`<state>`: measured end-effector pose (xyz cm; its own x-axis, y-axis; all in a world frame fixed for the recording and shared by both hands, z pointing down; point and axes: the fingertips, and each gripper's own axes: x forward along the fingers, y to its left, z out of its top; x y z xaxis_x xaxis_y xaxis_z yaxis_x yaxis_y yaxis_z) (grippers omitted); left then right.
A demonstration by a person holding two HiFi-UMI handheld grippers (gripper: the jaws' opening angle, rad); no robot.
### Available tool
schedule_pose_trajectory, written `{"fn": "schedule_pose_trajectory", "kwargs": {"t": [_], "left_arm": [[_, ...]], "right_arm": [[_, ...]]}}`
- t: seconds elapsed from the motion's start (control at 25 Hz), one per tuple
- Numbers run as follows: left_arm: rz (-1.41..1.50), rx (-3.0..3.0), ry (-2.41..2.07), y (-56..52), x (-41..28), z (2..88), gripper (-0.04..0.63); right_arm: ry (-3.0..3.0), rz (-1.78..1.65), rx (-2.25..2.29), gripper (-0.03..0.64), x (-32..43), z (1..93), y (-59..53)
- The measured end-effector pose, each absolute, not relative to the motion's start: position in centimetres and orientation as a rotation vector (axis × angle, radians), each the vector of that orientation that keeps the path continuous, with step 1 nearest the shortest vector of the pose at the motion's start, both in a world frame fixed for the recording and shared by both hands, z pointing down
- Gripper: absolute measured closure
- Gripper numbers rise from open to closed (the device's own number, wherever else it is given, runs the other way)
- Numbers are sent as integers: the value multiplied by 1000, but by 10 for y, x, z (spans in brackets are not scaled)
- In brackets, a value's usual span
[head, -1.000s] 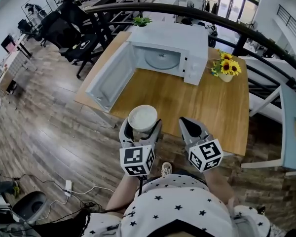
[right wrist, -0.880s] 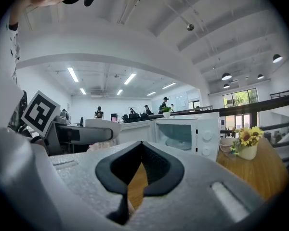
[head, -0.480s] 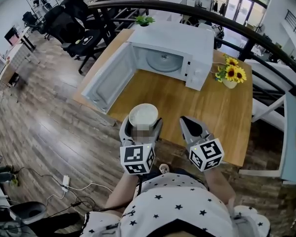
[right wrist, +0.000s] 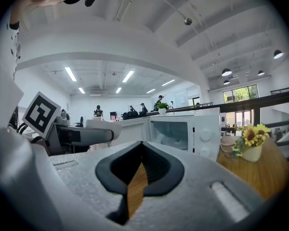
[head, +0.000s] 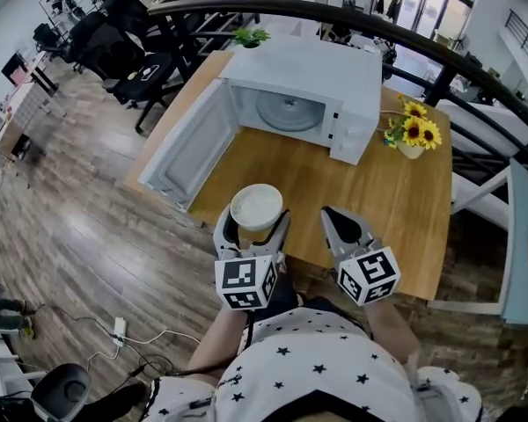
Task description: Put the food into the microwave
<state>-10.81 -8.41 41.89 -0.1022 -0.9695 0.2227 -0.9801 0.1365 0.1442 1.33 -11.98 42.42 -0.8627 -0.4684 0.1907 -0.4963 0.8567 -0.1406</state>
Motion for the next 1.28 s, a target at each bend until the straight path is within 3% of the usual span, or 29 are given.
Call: {"fn": "schedule_pose_trajectory", "kwargs": {"t": [1.28], "left_arm": [[136,1953,-2028,-249,-187,454,137]], "right_arm": [[-2775,358,862,611,-56,444,-261]]}}
